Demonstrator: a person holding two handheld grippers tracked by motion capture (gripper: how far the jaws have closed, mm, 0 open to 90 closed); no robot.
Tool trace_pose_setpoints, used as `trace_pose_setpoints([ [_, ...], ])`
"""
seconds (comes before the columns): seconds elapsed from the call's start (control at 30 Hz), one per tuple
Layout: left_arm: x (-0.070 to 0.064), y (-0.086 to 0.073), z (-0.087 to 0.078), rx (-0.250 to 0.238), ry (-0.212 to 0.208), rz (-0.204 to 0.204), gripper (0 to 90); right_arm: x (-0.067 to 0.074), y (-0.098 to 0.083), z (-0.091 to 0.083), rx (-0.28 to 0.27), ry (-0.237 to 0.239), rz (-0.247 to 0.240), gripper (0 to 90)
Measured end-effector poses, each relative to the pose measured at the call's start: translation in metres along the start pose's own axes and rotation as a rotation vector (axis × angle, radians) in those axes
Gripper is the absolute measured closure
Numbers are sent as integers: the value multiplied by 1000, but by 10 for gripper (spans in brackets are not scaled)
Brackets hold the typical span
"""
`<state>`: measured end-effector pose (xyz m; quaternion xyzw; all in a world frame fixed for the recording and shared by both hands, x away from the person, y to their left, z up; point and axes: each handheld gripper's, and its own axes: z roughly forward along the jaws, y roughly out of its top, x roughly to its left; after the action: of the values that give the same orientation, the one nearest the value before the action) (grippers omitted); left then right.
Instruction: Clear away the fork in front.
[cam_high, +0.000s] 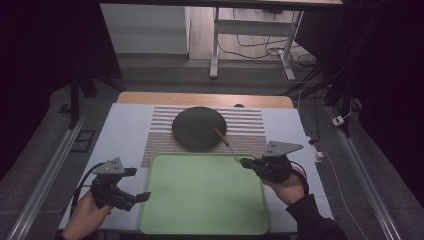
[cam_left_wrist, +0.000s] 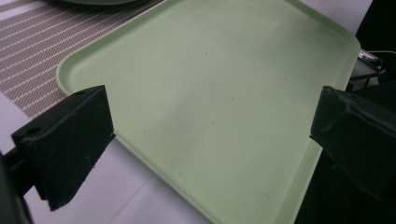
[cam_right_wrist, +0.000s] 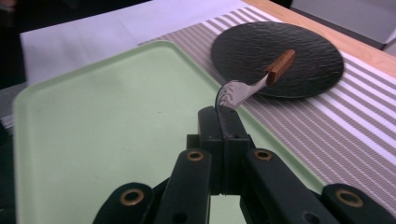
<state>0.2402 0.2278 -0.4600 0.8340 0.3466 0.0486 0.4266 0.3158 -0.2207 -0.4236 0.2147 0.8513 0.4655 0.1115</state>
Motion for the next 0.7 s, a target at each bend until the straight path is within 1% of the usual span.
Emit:
trace_pose_setpoints([
  [0.13,1,11,8,19,-14,25,0,8,-2,-3,-15,52,-2,900],
  [0.37,1,28,24,22,-45,69,0,19,-6,-5,-22,127,-1,900],
  [0.43,0,32,29,29,-46,86,0,22,-7,-5,-22,151,-5,900],
  [0.53,-1,39,34,40,-54,122,0,27,-8,-5,-25,188,-12,900],
  [0.57,-1,41,36,42,-59,128,0,29,-8,-4,-25,201,-13,900],
  [0.63,-2,45,40,45,-83,139,0,31,-9,-4,-25,230,-10,900],
  [0.7,-2,48,44,53,-95,158,0,35,-9,-3,-18,248,-17,900],
])
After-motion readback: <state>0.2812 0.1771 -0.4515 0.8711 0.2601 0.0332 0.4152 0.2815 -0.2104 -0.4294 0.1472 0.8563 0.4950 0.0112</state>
